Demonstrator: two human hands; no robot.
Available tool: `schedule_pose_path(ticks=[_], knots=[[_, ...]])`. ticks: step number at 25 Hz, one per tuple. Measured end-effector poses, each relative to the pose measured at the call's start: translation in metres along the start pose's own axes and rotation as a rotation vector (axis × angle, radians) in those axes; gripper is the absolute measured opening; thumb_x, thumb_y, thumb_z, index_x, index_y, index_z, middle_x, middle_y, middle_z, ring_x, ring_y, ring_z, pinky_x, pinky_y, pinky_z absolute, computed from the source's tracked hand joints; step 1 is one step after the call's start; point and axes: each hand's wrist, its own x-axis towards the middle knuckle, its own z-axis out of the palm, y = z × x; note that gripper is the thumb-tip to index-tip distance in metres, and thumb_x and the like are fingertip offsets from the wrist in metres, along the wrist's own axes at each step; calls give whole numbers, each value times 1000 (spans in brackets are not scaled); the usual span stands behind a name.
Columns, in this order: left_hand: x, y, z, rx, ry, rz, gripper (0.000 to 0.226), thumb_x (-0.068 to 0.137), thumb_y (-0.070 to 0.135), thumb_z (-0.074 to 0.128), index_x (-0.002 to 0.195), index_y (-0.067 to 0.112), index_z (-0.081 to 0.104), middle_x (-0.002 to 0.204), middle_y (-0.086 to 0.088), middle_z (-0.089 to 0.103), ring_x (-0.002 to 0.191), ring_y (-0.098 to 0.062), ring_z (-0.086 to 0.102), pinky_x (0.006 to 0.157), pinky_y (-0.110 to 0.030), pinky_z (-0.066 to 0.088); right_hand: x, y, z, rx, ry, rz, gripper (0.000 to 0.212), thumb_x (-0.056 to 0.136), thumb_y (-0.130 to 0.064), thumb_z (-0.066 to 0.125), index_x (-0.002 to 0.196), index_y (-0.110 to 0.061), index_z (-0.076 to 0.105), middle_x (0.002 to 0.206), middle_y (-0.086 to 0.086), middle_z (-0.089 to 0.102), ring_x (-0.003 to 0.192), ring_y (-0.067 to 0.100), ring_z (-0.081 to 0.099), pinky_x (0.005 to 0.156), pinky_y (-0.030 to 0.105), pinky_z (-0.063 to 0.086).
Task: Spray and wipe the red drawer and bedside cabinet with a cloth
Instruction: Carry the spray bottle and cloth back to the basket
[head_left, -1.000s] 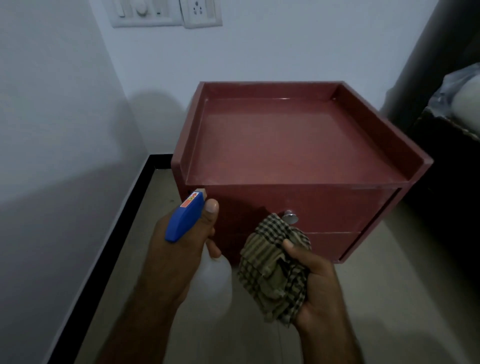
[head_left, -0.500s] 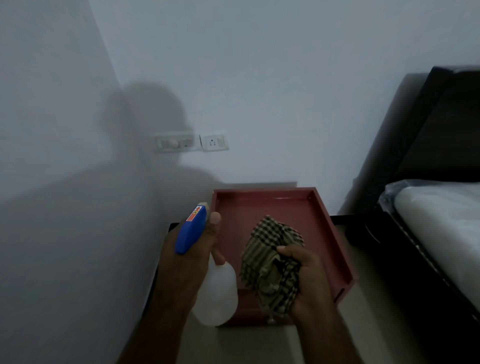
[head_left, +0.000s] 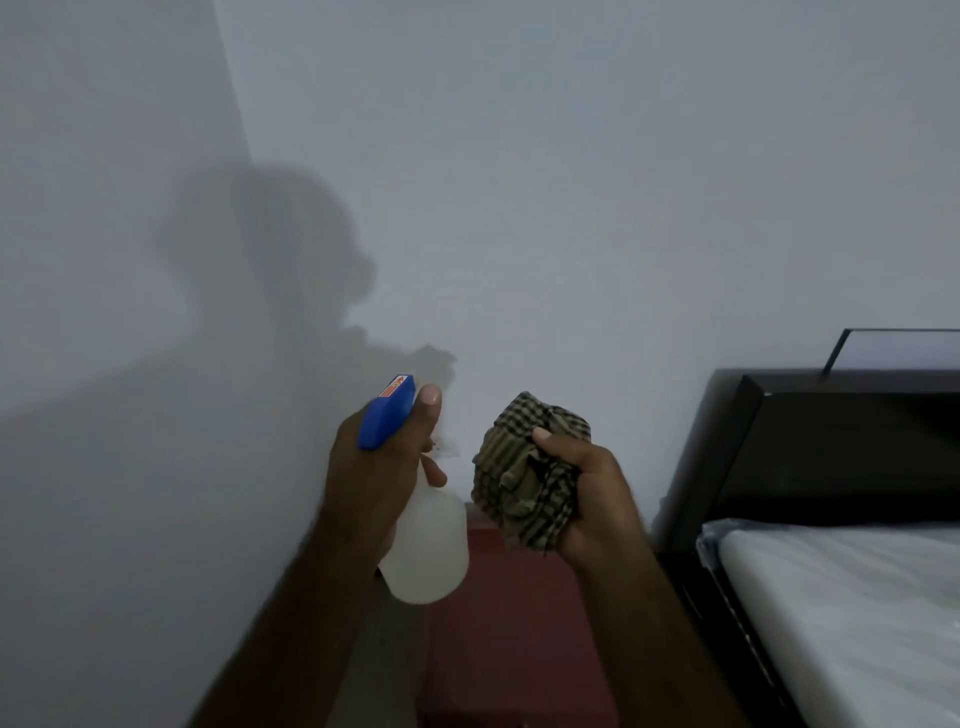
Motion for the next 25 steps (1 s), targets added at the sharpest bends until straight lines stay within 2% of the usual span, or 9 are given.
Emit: schedule_pose_path(ticks=[3,6,9,13,16,19,22,25], knots=[[21,78,1,11,9,27,42,93,55,67,99,14,69,74,-5,66,54,-24,68,54,-27,54,-15,-57,59,-40,43,-37,49,82,-3,60,129,12,64,132,33,64,127,51,60,113,68,40],[37,141,0,10,-10,24,43,91,60,66,107,20,68,79,-6,67,55,-22,70,51,-25,53,-26,-102,105,-80,132,-122,42,88,0,56,128,8,66,122,28,71,115,46,68,110,67,44],[46,189,3,16,-26,21,44,88,63,67,103,22,67,84,-9,70,54,-21,71,52,-29,54,-39,-138,137,-110,163,-182,31,95,-4,58,122,2,69,111,21,77,104,40,75,98,59,56],[51,221,7,2,-35,63,42,87,61,70,101,22,68,84,-10,69,48,-18,68,46,-24,53,-59,-169,153,-124,151,-201,21,99,-6,57,113,1,71,104,19,79,91,35,78,79,49,64],[53,235,16,-9,-54,89,43,86,62,70,100,21,68,83,-9,69,48,-18,67,51,-27,56,-71,-189,153,-119,131,-254,25,98,-5,56,118,1,70,107,19,78,94,35,78,84,49,63],[53,248,32,-1,-71,115,49,87,63,68,109,19,69,85,-9,70,50,-19,68,58,-31,55,-80,-207,150,-111,132,-316,28,97,-3,56,121,1,68,110,20,77,101,37,76,92,53,60],[51,255,55,-25,-115,140,46,88,61,68,110,21,69,86,-8,70,51,-18,69,59,-30,54,-88,-223,140,-99,155,-357,29,95,-1,57,121,2,68,114,21,76,108,39,73,99,57,56],[43,260,86,-54,-158,143,45,88,61,69,110,22,69,87,-8,70,51,-18,69,64,-33,57,-100,-240,124,-91,197,-402,26,92,1,58,117,2,68,112,21,76,103,39,74,101,57,55]])
